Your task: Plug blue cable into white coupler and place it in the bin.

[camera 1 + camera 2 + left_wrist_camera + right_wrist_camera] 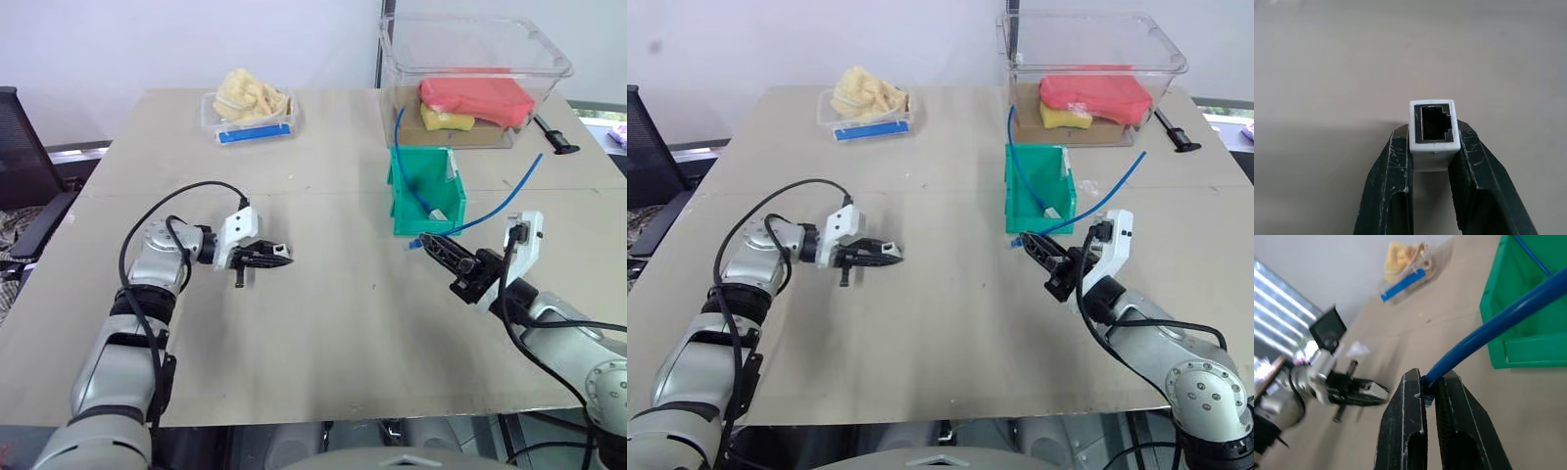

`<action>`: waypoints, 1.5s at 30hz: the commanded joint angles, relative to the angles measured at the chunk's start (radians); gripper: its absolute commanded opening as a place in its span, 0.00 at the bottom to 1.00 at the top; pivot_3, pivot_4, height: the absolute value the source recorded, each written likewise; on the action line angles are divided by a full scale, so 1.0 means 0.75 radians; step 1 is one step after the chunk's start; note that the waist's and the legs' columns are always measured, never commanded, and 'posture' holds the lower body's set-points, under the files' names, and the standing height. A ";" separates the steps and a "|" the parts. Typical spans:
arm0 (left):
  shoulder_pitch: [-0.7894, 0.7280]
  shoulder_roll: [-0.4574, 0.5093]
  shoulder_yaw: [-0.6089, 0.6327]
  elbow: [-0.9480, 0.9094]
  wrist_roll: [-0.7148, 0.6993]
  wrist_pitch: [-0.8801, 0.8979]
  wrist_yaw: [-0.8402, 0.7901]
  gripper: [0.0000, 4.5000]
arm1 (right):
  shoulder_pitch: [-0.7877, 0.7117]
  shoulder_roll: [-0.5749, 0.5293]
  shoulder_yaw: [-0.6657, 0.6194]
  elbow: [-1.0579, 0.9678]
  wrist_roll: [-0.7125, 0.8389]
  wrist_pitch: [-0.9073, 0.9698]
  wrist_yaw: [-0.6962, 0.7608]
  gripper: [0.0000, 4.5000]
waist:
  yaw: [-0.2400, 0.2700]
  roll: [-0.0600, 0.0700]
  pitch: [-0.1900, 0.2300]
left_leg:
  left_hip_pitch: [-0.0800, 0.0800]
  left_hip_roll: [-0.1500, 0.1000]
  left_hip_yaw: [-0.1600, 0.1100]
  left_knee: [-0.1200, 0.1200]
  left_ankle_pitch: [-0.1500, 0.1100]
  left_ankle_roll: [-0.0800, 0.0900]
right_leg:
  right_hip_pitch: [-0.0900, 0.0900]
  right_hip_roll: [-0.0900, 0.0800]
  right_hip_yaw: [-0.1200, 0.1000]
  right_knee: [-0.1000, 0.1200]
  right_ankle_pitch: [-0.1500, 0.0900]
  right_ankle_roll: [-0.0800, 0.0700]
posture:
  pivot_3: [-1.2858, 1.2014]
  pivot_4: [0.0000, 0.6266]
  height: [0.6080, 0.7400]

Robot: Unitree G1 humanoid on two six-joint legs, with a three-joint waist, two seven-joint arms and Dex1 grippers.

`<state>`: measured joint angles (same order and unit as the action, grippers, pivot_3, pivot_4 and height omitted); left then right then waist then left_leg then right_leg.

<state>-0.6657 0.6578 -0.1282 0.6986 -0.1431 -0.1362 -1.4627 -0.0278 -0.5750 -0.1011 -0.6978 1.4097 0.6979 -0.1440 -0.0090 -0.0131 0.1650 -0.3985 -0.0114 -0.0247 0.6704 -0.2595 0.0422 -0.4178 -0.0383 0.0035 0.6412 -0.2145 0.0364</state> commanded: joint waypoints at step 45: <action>-0.086 -0.382 -0.437 -0.372 0.277 0.233 0.288 0.09 | -0.745 -0.123 0.638 0.593 -1.392 -0.040 1.393 0.00 | 0.006 0.000 0.000 | 0.002 -0.001 -0.002 0.003 0.000 0.000 | 0.001 0.003 -0.005 0.002 0.000 0.000 | 0.52 0.24 1.00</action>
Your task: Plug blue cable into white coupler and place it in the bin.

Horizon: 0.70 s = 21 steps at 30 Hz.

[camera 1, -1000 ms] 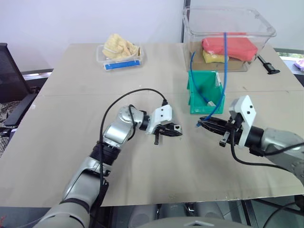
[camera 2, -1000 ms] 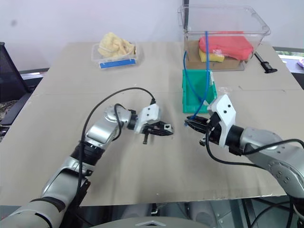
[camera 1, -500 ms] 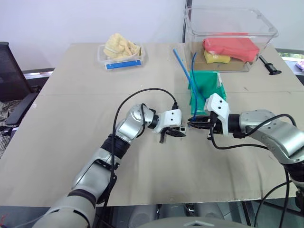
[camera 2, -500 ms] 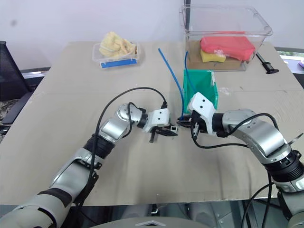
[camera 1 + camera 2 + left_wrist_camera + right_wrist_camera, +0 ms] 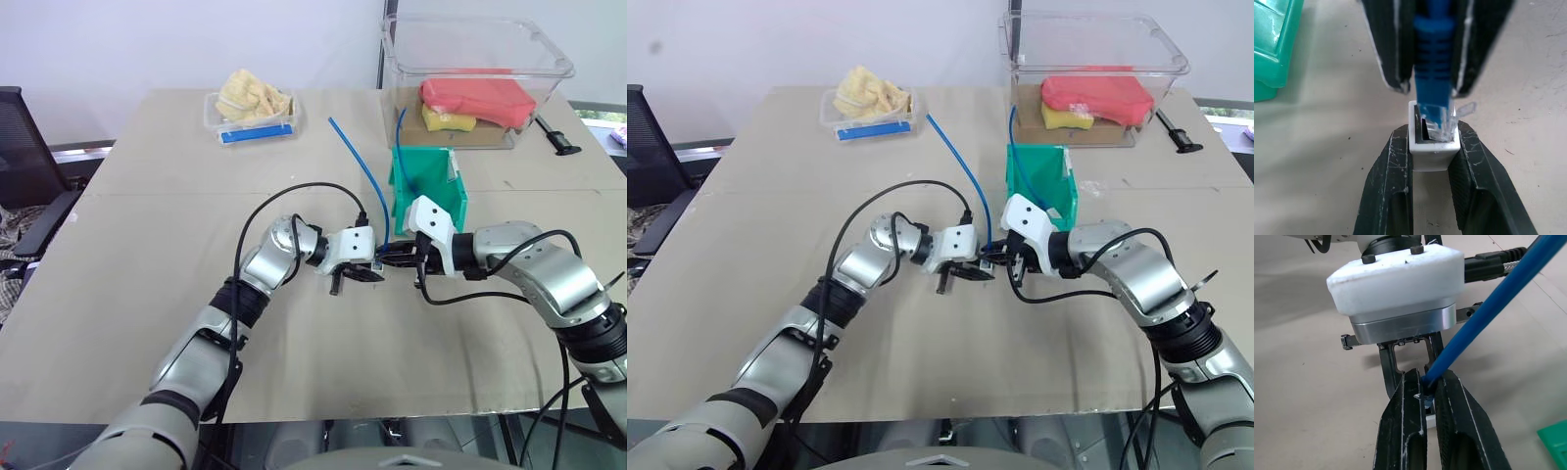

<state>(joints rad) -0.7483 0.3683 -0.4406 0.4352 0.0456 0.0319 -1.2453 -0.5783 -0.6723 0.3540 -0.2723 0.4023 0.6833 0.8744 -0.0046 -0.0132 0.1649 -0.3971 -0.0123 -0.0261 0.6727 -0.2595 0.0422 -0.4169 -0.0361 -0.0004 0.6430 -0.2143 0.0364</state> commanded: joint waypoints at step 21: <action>0.028 0.010 -0.008 -0.029 0.023 0.014 0.005 0.09 | -0.081 -0.023 0.151 0.137 -0.303 -0.161 0.285 0.00 | 0.000 0.000 -0.001 | 0.002 0.000 0.000 0.000 0.000 0.000 | 0.001 0.000 0.000 0.000 0.000 0.000 | 0.52 0.24 1.00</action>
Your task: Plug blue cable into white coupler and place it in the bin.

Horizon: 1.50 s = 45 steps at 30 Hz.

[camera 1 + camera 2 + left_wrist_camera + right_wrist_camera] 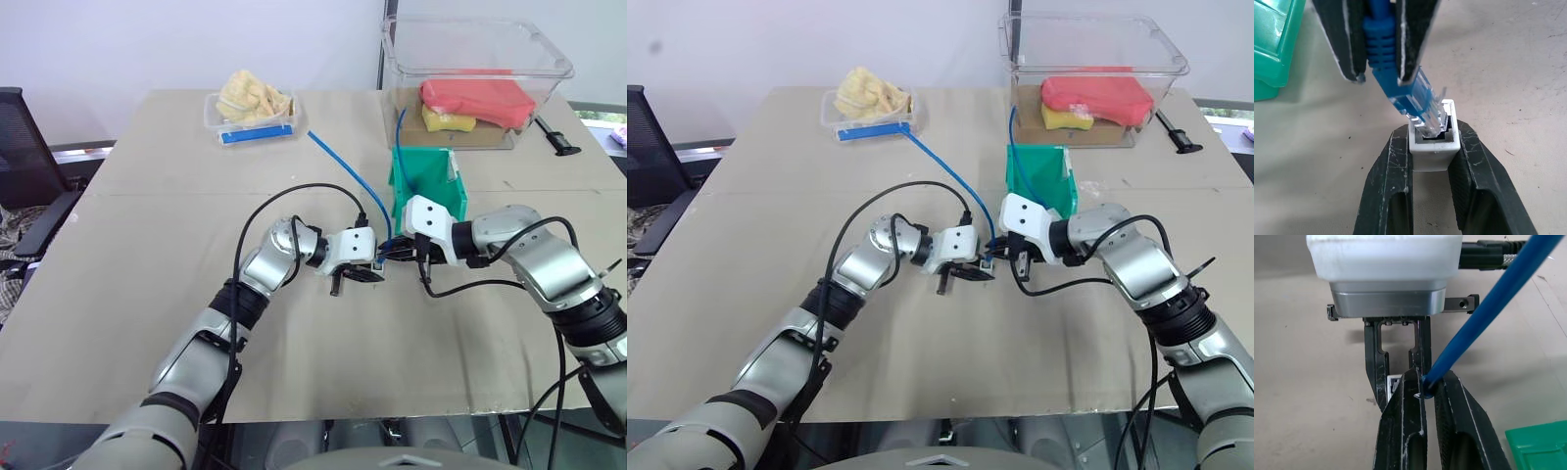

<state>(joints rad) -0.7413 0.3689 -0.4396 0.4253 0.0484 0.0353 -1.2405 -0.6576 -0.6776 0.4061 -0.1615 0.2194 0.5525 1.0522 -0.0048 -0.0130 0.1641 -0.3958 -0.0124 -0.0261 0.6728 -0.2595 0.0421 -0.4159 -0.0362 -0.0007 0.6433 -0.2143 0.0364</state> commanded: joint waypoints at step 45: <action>-0.046 -0.103 0.356 -0.383 -0.363 0.914 0.255 0.09 | 0.973 0.247 -0.810 -1.051 0.219 0.185 -0.582 0.96 | 0.027 -0.001 -0.017 | -0.004 -0.001 -0.008 -0.002 0.000 0.000 | -0.002 -0.002 -0.003 0.000 -0.001 0.001 | 0.52 0.24 1.00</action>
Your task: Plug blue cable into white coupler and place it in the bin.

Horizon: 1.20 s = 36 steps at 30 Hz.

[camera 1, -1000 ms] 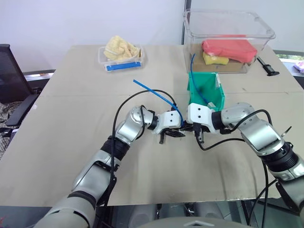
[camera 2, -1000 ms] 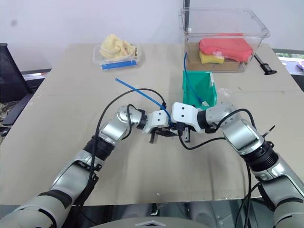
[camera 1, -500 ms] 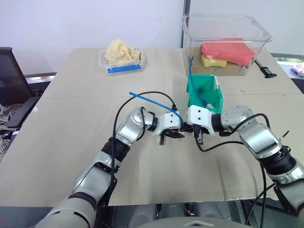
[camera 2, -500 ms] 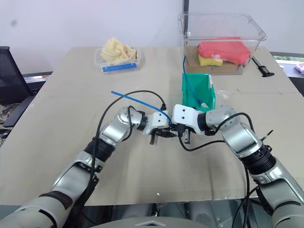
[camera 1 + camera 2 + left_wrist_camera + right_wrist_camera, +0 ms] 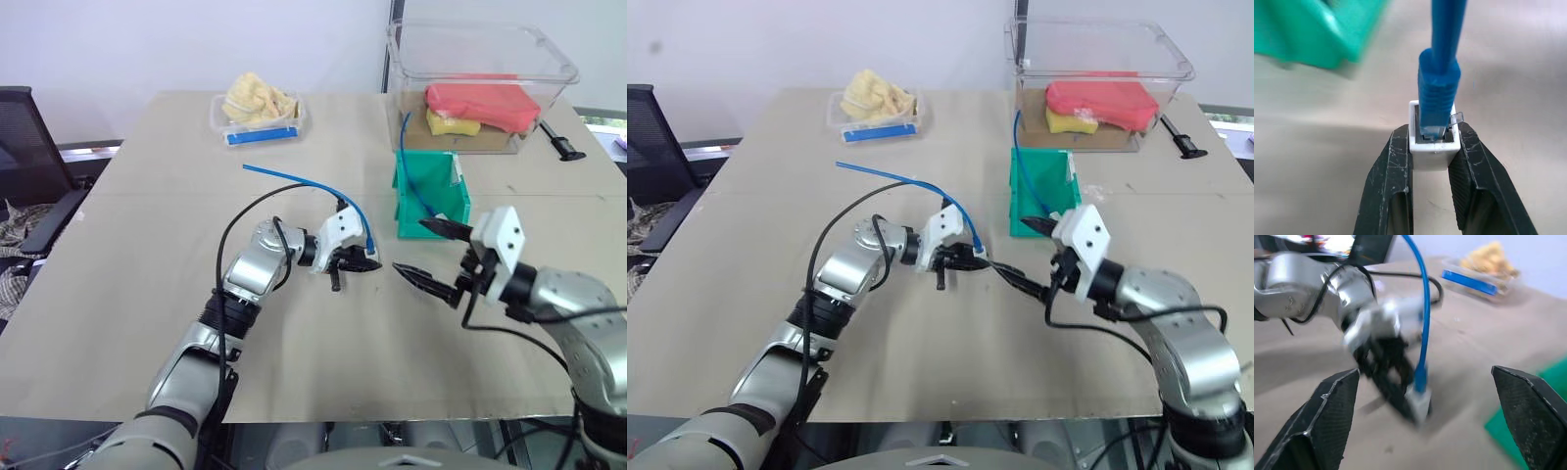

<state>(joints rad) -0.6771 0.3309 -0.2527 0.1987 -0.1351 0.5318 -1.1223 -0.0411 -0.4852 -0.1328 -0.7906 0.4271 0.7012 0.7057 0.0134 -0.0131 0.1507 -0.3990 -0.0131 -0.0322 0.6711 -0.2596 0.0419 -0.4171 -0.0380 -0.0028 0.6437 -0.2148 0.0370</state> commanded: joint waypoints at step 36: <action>-0.214 -0.066 0.315 -0.213 -0.309 0.254 0.323 0.98 | 0.721 -0.017 -0.247 -0.259 -0.037 -0.388 -0.426 0.98 | -0.025 -0.002 0.007 | 0.005 0.002 0.008 -0.003 0.005 -0.010 | -0.001 -0.004 0.013 0.001 -0.003 0.003 | 0.52 0.24 1.00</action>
<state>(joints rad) -0.8451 0.2578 -0.0143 0.1675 -0.3367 0.7839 -0.8256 0.4995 -0.4859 -0.2626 -0.9781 0.3600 0.4141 0.3497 -0.0055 -0.0148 0.1559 -0.3951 -0.0118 -0.0256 0.6689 -0.2571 0.0365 -0.4175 -0.0419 0.0072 0.6433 -0.2167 0.0391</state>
